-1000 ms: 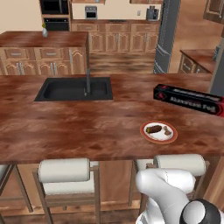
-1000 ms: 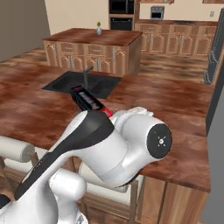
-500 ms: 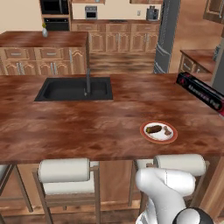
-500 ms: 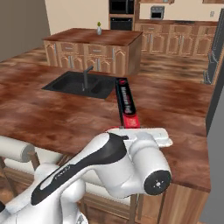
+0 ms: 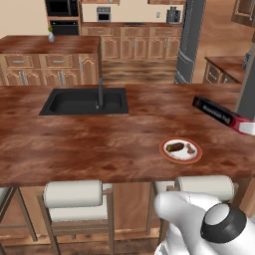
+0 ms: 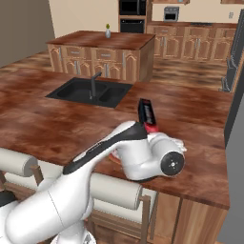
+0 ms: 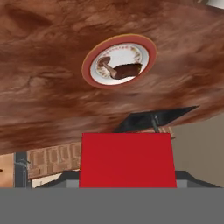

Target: Retrieve the tupperware and aluminum foil from the cabinet and place them on the dining counter near the plate with mushroom and sweet potato to prepare for storing leftovers.

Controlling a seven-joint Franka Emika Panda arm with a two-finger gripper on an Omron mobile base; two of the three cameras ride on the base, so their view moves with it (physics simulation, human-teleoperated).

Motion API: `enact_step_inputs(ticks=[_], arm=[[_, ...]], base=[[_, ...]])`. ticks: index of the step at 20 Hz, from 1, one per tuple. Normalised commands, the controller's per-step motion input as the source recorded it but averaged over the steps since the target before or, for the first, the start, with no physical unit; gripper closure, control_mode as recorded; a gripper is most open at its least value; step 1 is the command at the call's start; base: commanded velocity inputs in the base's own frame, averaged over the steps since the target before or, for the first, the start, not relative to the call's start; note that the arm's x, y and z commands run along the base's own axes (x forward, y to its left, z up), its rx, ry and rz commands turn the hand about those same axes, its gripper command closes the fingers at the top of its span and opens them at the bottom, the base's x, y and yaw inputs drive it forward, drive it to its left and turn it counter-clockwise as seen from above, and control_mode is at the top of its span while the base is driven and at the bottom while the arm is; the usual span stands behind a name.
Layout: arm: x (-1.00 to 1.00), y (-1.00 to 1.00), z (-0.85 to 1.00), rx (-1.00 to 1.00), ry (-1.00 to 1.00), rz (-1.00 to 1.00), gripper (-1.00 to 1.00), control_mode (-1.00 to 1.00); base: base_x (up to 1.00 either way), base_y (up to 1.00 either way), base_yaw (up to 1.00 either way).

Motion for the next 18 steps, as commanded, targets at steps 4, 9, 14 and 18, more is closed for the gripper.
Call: enact_step_inputs(ticks=[4,9,14,18], arm=[[0.59,-0.39,-0.62,0.08,0.19,0.0,1.0,-1.0],[0.55,-0.35,-0.73,0.01,0.25,0.0,1.0,-1.0],[0.58,-0.13,-0.79,0.0,0.3,0.0,1.0,-1.0],[0.61,-0.02,-0.74,0.0,0.27,0.0,1.0,-1.0]], base=[[0.0,0.0,0.0],[0.0,0.0,0.0],[0.0,0.0,0.0],[0.0,0.0,0.0]])
